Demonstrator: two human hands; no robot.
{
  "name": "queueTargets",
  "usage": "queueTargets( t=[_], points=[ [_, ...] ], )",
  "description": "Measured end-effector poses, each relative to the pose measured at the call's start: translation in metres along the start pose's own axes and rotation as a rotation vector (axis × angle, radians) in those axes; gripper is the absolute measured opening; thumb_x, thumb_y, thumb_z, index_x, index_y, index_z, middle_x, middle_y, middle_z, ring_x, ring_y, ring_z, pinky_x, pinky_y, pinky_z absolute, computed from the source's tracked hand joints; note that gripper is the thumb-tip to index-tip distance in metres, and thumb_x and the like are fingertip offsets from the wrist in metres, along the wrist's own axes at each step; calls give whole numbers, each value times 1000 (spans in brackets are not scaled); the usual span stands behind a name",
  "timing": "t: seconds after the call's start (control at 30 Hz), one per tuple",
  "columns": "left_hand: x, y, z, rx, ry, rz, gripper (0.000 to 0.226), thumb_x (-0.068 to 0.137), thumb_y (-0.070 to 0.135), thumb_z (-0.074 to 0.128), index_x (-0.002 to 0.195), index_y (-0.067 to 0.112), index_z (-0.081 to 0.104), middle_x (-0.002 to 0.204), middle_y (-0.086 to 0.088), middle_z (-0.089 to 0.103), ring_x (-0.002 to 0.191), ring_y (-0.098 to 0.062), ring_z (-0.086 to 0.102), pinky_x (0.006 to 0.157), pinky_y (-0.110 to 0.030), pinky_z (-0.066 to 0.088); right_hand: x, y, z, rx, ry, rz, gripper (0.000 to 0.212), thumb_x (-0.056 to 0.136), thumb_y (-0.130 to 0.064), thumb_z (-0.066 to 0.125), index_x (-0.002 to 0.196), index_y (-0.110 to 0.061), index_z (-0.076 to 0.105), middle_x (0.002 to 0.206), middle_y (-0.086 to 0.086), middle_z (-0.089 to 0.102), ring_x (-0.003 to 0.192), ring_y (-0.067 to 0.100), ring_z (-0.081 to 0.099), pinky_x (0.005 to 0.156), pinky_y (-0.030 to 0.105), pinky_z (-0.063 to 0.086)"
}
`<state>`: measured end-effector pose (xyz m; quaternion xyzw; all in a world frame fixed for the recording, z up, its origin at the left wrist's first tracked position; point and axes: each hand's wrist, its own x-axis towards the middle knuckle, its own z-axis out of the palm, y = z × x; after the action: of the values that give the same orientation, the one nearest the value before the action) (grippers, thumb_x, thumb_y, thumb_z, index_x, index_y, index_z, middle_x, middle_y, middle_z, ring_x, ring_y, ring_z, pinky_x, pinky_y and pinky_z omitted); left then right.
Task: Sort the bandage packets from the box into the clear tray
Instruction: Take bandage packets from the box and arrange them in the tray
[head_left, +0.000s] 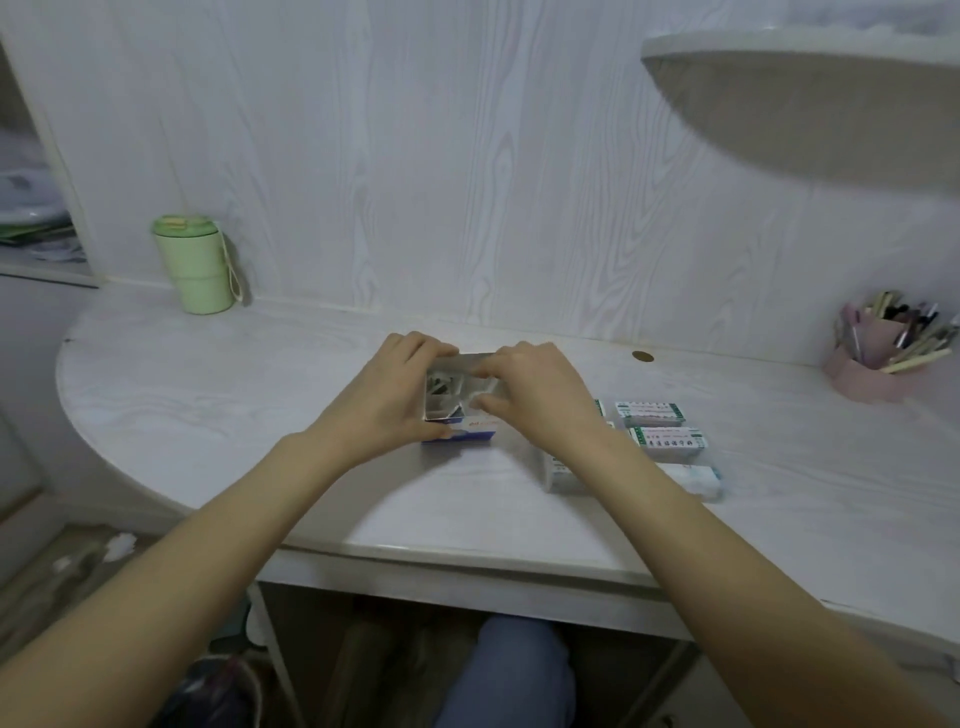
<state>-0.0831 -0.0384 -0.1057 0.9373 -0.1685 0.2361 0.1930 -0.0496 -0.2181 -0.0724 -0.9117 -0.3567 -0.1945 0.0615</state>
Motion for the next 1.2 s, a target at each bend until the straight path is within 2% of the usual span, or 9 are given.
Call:
queueTargets(
  t=[0.23, 0.4, 0.47, 0.57, 0.7, 0.83, 1.0, 1.1, 1.2],
  points=[
    [-18, -2, -1, -32, -24, 89, 77, 66, 18, 80, 134, 18, 45, 127, 4, 47, 114, -13, 38, 96, -16, 27, -3, -20, 3, -133, -90, -9, 17, 87, -25, 55, 101, -19, 62, 96, 3, 67, 93, 25, 57, 72, 29, 21],
    [-23, -4, 2, -28, -14, 105, 79, 65, 20, 81, 135, 19, 44, 127, 4, 47, 114, -15, 40, 96, -19, 30, -4, -30, 5, -107, -158, -40, 7, 88, -22, 55, 88, -19, 49, 96, 4, 66, 93, 26, 57, 72, 29, 23],
    [-23, -4, 1, -33, -11, 103, 78, 66, 19, 81, 135, 19, 45, 127, 5, 47, 114, -13, 39, 97, -19, 29, -3, -32, 9, -108, -166, -42, 5, 89, -21, 54, 91, -17, 53, 96, 6, 65, 91, 28, 57, 69, 29, 25],
    [-24, -3, 0, -47, -11, 91, 77, 66, 18, 81, 134, 18, 45, 128, 5, 47, 115, -12, 38, 97, -17, 28, -1, -35, 16, -137, -158, 1, 18, 92, -16, 49, 106, -14, 60, 97, 9, 63, 92, 31, 58, 65, 30, 30],
    [-25, -4, -1, -50, -11, 85, 76, 67, 16, 80, 134, 18, 45, 129, 5, 47, 116, -12, 39, 97, -18, 30, -2, -37, 21, -172, -116, -20, 24, 94, -9, 44, 110, -15, 60, 96, 8, 63, 90, 30, 58, 63, 31, 29],
    [-23, -4, -3, 63, 35, 91, 71, 66, 18, 74, 132, 18, 49, 129, 4, 51, 114, -19, 47, 93, -29, 35, -5, -29, 12, -52, -40, 0, 23, 97, -21, 43, 107, -19, 63, 95, 5, 65, 89, 28, 57, 62, 30, 30],
    [-8, -1, -6, 136, -12, -9, 72, 70, 25, 70, 136, 24, 41, 134, 10, 45, 126, -12, 38, 110, -33, 15, -6, -12, 4, 245, 193, 139, 16, 92, -22, 56, 96, -17, 70, 80, 4, 69, 80, 28, 60, 67, 37, 47],
    [5, -2, -4, 192, -76, -61, 70, 73, 32, 67, 137, 26, 38, 136, 9, 41, 134, -13, 26, 116, -41, 7, 2, -1, 6, 328, 239, 203, 15, 91, -21, 59, 94, -17, 72, 78, 3, 71, 76, 25, 63, 68, 39, 50],
    [18, -4, -2, 142, -127, -140, 69, 75, 25, 63, 138, 26, 37, 139, 7, 40, 137, -13, 20, 117, -46, 3, 11, 8, 6, 375, 252, 259, 16, 92, -21, 58, 90, -15, 73, 75, 3, 70, 72, 24, 62, 67, 39, 51]
  ],
)
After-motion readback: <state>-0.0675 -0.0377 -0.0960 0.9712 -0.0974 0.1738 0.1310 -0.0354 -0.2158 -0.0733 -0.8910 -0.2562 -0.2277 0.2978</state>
